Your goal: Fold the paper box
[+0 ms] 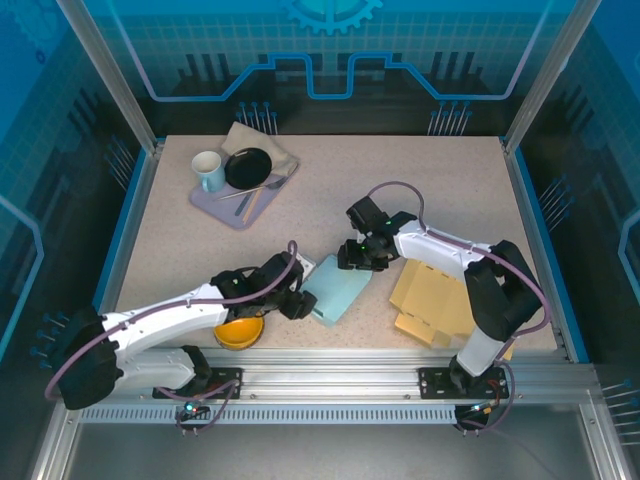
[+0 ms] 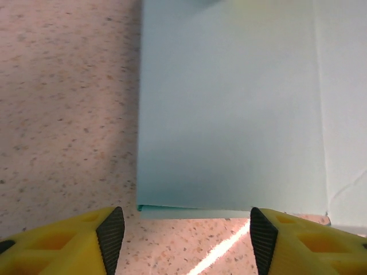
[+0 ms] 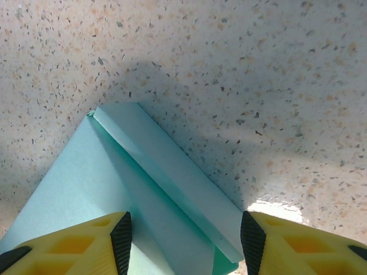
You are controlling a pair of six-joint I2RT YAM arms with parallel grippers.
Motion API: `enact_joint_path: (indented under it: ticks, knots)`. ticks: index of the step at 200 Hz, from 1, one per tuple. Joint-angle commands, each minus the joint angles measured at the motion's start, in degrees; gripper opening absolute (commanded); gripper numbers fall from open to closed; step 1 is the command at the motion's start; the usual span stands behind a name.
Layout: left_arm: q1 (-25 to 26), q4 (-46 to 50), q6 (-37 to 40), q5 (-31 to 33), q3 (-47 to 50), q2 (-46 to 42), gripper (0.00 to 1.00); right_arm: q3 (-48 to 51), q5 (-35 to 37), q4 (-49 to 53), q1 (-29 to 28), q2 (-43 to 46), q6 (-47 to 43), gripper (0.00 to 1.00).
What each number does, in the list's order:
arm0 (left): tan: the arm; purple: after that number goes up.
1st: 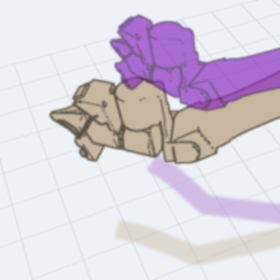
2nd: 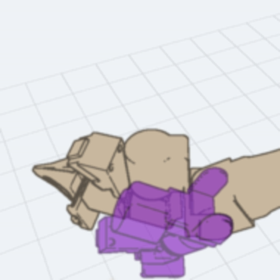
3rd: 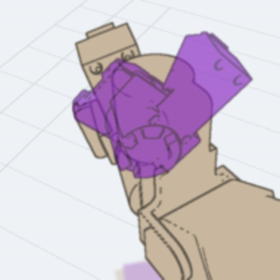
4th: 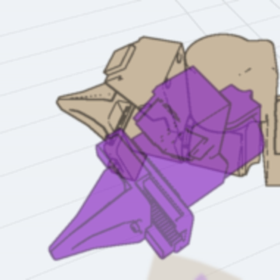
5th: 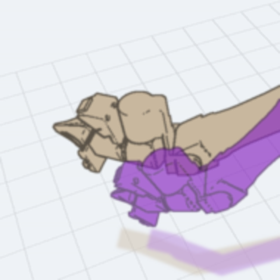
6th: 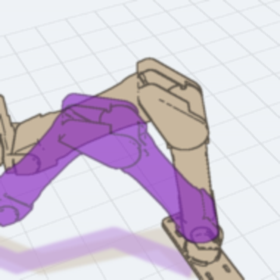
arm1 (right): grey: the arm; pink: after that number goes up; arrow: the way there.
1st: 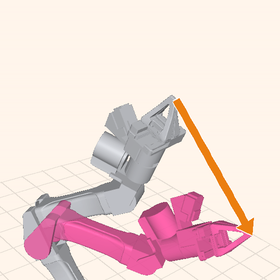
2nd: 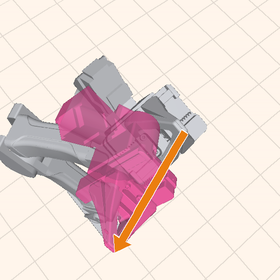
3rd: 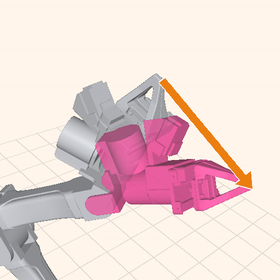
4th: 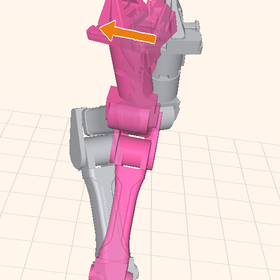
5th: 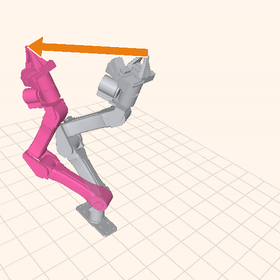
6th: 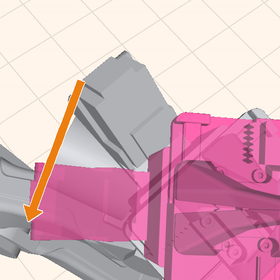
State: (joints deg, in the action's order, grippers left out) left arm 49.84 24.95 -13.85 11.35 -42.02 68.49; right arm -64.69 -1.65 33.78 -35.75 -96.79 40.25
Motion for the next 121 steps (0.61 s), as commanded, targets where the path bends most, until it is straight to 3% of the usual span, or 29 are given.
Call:
enact_joint_path:
  ticks: [1, 21, 42, 91, 121]
  knots:
    - [-0.7, 6.0, -15.6, 6.6, -5.4, 2.5, 0.64, 0.0, 4.5, 2.7, -0.5, -1.4, 1.1, 0.54]
    - [-0.3, 11.5, -30.0, 5.0, -8.7, 5.7, 0.65, 0.7, 4.6, 2.8, -0.5, -1.2, 1.0, 0.54]
    - [1.1, 7.9, -38.8, 1.1, -8.2, 7.2, 0.65, 1.8, 4.7, 2.4, -0.4, -0.9, 1.3, 0.54]
    - [3.8, 10.7, -44.2, 3.7, -10.6, 9.8, 0.65, 3.9, 5.2, 1.1, -0.5, -0.7, 1.8, 0.54]
    - [4.0, 11.6, -47.7, 1.7, -8.6, 11.1, 0.66, 4.6, 5.4, 0.4, -0.5, -1.3, 2.0, 0.55]
